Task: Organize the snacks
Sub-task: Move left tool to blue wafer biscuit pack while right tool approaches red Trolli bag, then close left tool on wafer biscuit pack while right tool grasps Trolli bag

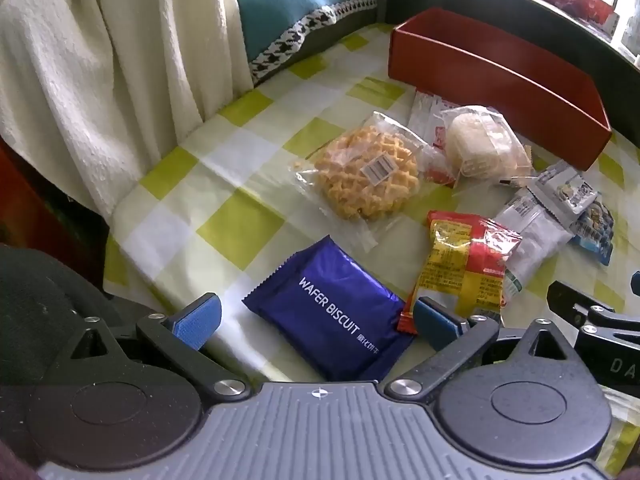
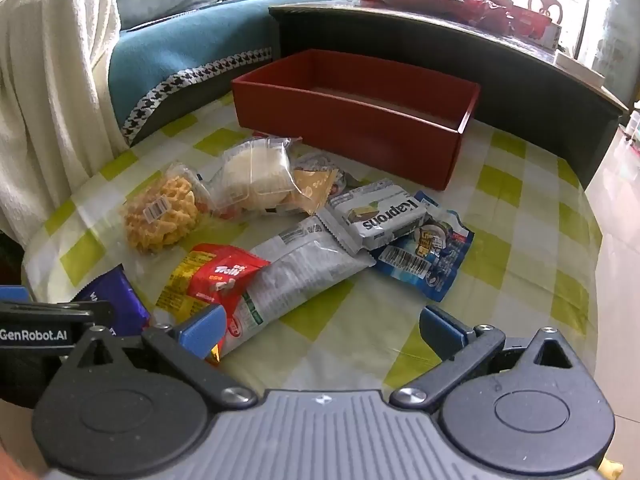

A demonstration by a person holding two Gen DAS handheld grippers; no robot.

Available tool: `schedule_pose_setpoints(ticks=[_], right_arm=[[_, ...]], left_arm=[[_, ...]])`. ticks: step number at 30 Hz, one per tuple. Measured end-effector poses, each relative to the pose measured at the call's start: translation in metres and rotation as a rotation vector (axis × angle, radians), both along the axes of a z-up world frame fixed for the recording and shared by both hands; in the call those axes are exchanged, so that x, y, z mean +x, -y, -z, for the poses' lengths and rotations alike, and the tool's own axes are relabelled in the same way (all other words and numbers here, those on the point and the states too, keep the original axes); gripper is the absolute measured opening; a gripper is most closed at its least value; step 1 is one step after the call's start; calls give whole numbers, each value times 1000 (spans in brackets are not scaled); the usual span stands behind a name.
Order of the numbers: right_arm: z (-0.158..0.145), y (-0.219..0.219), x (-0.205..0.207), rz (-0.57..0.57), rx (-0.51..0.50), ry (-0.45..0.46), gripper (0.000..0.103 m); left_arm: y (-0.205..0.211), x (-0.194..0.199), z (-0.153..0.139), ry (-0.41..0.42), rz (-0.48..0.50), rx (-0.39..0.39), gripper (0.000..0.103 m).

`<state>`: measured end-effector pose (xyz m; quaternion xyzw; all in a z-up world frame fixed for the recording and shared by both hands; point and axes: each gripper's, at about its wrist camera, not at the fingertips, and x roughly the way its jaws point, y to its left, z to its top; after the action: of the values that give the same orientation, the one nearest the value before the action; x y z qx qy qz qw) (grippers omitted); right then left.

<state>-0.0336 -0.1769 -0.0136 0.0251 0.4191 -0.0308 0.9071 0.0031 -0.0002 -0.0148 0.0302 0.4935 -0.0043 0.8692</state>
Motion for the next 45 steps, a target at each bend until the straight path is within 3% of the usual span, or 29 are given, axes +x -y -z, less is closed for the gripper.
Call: schedule_pose_setpoints(ticks=[7, 15, 20, 26, 29, 36, 41, 43, 45], right_arm=[[1, 4, 1, 8, 1, -6, 103], [-3, 10, -2, -1, 35, 0, 103], [-7, 14, -4, -10, 70, 5, 103], [-12, 24, -6, 3, 110, 21, 103], [-12, 28, -7, 9, 119, 25, 103], [-8, 27, -2, 10, 105, 2, 103], [-3, 23, 6, 3, 94, -23, 103], [-2, 20, 13, -5, 96, -30, 103], [-3, 14, 19, -13, 82, -29, 103]], left_arm=[[-5, 11, 10, -50, -49, -11, 103], [-16, 26, 24, -147, -187, -79, 102], [0, 34, 29, -192, -188, -118, 101], [3, 42, 34, -188, -237, -128, 100], [-5, 50, 37, -174, -279, -117, 90], [-3, 78, 33, -136, -239, -58, 91], [-16, 62, 21, -134, -219, -132, 93], [-19, 59, 23, -138, -228, -137, 99], [-17, 63, 29, -151, -240, -134, 98]])
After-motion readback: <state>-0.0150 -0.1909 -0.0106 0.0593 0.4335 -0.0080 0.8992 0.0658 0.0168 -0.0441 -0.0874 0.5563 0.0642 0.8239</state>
